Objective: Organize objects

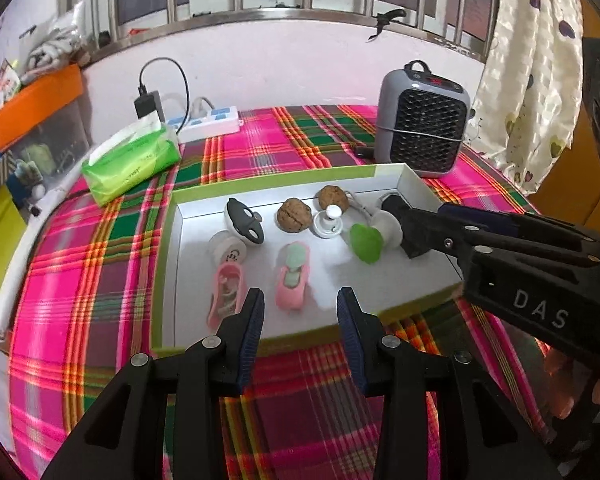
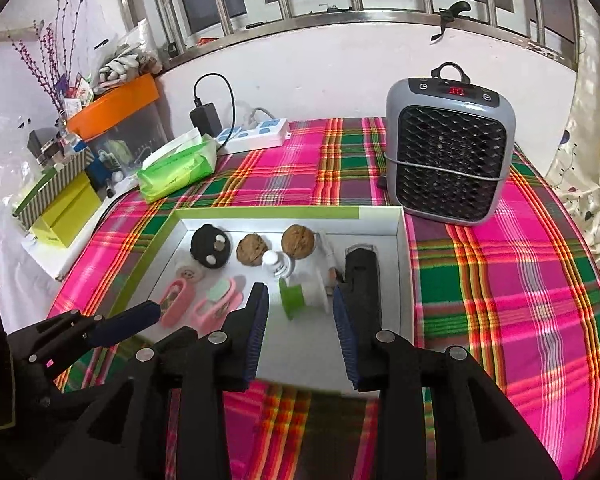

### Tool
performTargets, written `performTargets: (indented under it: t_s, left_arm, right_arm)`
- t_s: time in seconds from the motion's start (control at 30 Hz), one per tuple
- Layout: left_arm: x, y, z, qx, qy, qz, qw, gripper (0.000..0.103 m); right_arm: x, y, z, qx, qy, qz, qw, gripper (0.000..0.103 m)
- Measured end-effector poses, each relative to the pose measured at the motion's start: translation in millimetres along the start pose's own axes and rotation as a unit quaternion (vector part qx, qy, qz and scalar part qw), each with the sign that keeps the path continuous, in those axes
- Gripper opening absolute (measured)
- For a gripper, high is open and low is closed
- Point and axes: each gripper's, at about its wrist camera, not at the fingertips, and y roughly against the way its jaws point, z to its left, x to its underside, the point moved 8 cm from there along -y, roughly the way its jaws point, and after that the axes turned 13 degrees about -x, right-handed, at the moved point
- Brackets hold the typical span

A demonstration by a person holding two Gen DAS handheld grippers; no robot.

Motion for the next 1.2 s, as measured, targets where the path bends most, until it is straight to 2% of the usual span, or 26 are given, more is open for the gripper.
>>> performTargets:
  t_s: [0.23,0.6,0.9,1.1,1.13,1.17,1.2]
  left_arm:
    - [7,15,1,0.008,0.018,-0.002,0.9998,0.036]
    - [22,32,6,-0.006,0.028,-0.009,0.9996,0.036]
    - [39,42,9,-0.019,0.031,-0.007,0.9993,0.036]
    - [61,42,8,-0.028,0.037,0.013,0.9989,0.036]
    - [65,42,6,-0.023,0.037,0.018,0.9989,0.036]
    - [69,41,5,-0.027,0.034,0.022,0.9988,0.036]
    - [72,40,5,-0.034,0.031,0.024,0.9987,0.036]
  right_arm:
    - [12,19,4,0.016,0.005,-0.014,1.0,0.035]
    - [28,36,14,0.034,0.014,-0.027,0.999,0.035]
    - [54,42,20,0.037,0.011,-0.018,0.999,0.035]
    - [76,42,26,0.035,0.016,-0.003,0.999,0.035]
    - [80,42,28,0.034,0.017,0.001,0.999,0.038]
    - [83,41,29,0.033,0.018,0.003,0.999,0.046]
    - [87,41,30,0.034,0.017,0.006,0.999,0.048]
